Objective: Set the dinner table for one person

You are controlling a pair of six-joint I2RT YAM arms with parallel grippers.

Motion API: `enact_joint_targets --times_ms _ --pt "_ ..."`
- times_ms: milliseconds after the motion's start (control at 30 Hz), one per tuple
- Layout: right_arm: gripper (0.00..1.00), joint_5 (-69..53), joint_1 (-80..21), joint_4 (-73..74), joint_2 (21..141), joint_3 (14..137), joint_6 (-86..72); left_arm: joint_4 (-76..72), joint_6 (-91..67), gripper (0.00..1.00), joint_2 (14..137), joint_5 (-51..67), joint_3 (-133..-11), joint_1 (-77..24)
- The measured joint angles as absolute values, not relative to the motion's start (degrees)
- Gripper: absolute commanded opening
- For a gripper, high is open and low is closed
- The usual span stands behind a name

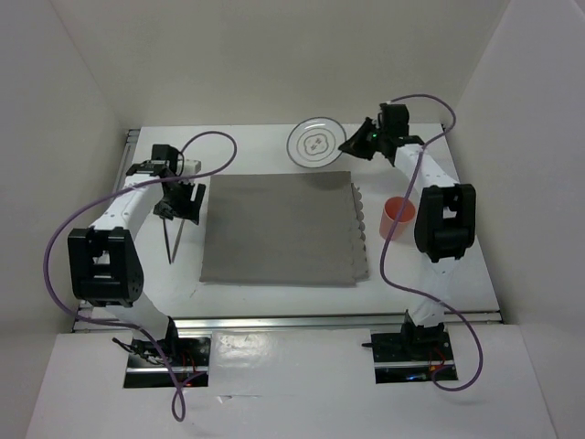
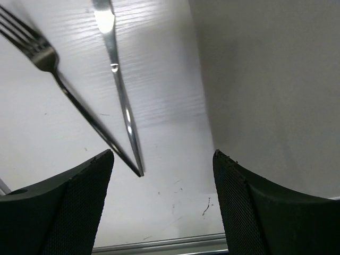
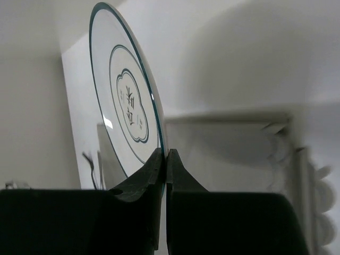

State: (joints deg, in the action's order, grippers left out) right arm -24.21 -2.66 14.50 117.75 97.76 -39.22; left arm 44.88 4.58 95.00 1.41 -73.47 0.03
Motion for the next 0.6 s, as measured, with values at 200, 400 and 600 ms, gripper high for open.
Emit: enact_joint_targets --times_ms 200,400,600 --pt "0.0 -27.88 -14.7 14.46 107.9 83.57 -38.63 43.86 4.56 0.83 90.67 1.5 -72.71 5.23" --pt "0.0 -29.82 -22.96 15.64 106.32 74.3 -38.72 43.18 4.54 0.83 88.58 1.76 -71.26 7.05" --pt "0.0 -28.95 -21.74 15.18 106.32 66.15 -39.7 43.22 4.54 0.83 88.58 2.02 -70.54 7.07"
